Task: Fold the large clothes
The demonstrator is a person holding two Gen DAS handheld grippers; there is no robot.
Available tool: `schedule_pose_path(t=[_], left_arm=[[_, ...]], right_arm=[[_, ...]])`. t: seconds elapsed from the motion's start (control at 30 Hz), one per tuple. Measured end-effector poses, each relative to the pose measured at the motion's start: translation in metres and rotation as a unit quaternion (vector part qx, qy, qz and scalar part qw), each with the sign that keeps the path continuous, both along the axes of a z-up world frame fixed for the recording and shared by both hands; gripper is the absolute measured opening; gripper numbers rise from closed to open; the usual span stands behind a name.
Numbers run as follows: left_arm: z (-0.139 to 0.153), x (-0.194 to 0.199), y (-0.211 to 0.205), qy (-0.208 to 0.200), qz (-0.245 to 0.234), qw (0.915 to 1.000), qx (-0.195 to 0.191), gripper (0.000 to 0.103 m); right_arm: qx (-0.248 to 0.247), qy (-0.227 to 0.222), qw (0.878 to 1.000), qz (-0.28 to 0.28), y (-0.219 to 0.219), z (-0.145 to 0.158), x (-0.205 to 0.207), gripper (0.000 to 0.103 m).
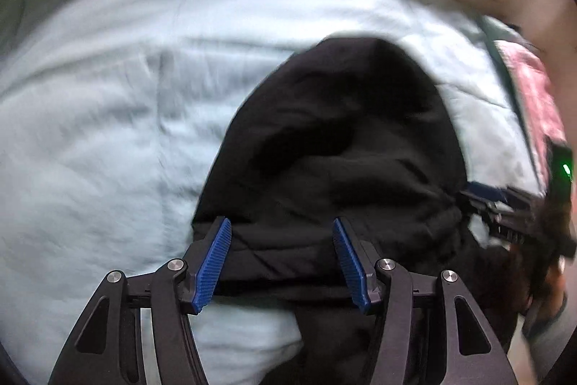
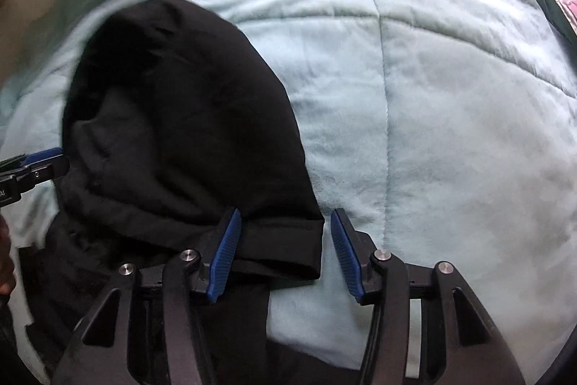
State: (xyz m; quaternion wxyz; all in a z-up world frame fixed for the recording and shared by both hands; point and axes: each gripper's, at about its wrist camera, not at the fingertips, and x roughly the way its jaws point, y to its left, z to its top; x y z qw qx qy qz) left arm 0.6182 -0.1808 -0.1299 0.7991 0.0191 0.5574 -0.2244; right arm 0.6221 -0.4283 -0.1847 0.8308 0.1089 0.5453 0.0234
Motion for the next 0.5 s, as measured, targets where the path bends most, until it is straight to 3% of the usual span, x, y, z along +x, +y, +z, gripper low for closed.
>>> schedule_pose_path(t=[0.1,0.17,0.3,0.43,0.5], left_arm=[[0.028,0.011,0.008,-0.037,-0.003,0.9993,-0.009,0.061],[0.033,0.032,0.007,-0.034,-0.002,0.9992,-0.018,0.07],[0.014,0.077,-0.002,0.021,-0.028,0.9984,-0.044,0.071],[-0.019,0.109,-0.005,0.099,-0.049,0.9877,-0.111,0.071],[-0.035,0.117,-0.007,0.113,-0.047,0.9865,-0.109,0.071]], right_arm=[[0.014,-0.025,1.0,-0.008,-0.018,0.026,0.005,0.058],[0.026,-0.041,0.999,-0.006,-0.025,0.04,0.02,0.062],[0.049,-0.041,0.997,0.036,-0.02,0.049,0.065,0.065],[0.094,-0.016,0.992,0.083,-0.002,0.031,0.122,0.065],[0.118,0.005,0.987,0.111,0.012,0.015,0.139,0.065]])
